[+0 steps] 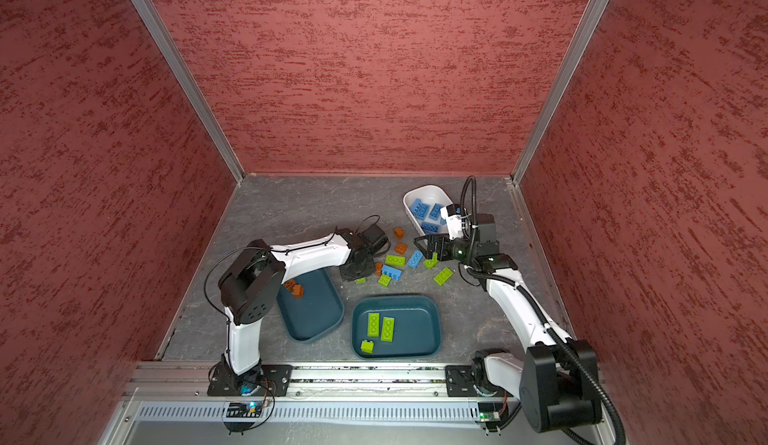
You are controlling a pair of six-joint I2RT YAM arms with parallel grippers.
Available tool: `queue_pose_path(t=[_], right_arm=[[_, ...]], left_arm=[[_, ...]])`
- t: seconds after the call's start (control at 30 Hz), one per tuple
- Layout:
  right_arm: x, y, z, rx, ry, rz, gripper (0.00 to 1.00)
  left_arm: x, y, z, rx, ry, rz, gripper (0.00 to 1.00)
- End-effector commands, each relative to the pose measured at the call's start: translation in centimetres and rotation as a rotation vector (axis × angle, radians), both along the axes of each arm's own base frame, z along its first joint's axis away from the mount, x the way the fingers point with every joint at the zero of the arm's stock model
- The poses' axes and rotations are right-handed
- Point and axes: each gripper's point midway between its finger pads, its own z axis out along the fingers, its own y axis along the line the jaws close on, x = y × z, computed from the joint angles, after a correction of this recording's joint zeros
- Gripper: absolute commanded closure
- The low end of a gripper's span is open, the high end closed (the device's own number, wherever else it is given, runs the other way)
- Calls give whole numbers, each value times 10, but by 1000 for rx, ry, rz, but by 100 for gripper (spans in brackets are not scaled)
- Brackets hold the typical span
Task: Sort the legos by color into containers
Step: 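Carry the lime-green brick into the teal tray of lime-green bricks and release, then move the left gripper over the orange-brick tray while the right gripper reaches toward the pile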
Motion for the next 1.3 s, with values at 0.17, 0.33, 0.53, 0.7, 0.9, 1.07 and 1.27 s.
queue_pose_path(t=[0.17,0.33,0.53,0.7,0.9,1.07,1.27], right_arm=[[5,-1,-2,-17,-9,-11,1],[8,-5,-4,-32,-9,-41,1],[9,-9,-2,-44,-13,-68,1],[8,-8,-2,-31,-8,-67,1],[7,-6,-4,-20,1,-56,1],[4,-5,-6,-25,8,-47,1],[5,0,-7,-4,24,-21,1]], left_arm=[[-15,-14,78,-28,-102,-264,69],[-58,-42,100,-104,-87,-435,69],[-117,-86,95,-271,-15,-530,70],[-148,-120,87,-379,23,-551,70],[-162,-137,63,-418,73,-572,62],[-156,-129,64,-419,79,-573,43],[-142,-105,84,-405,44,-581,27]])
